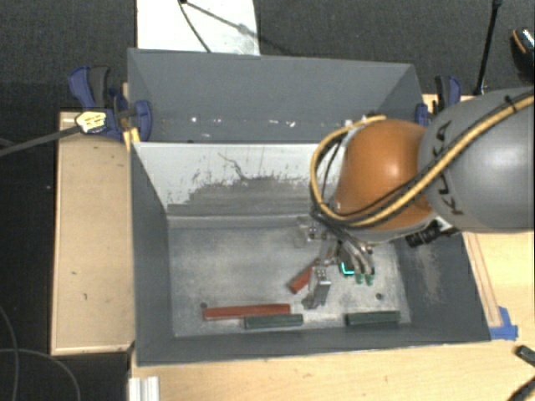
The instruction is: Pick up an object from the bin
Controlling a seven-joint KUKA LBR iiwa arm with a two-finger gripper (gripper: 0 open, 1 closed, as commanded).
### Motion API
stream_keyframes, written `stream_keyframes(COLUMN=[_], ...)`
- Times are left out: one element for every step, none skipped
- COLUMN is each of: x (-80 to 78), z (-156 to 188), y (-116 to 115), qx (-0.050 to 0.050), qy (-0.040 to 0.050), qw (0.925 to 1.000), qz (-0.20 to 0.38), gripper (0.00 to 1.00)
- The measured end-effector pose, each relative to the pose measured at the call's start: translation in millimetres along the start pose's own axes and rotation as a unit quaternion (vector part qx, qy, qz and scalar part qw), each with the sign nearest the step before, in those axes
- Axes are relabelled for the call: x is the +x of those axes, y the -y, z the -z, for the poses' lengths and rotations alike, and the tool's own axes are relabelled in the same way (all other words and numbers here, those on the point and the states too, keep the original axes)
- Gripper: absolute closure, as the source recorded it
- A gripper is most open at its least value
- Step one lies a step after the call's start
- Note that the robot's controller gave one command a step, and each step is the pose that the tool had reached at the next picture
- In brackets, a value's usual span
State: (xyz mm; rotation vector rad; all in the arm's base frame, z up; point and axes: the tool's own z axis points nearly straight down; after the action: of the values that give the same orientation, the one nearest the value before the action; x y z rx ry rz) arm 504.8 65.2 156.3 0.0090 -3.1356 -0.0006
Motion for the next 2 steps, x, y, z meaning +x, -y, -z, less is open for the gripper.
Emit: stream_keyframes(x=[6.0, 3.2], z=[-89.8, -84.7], y=[54.5, 51.8], qx=[0.001, 0.0], qy=[0.0007, 0.0055], qw=[0.9987, 0.9987], qz=[0.051, 0.05], gripper=[0.0, 1.0])
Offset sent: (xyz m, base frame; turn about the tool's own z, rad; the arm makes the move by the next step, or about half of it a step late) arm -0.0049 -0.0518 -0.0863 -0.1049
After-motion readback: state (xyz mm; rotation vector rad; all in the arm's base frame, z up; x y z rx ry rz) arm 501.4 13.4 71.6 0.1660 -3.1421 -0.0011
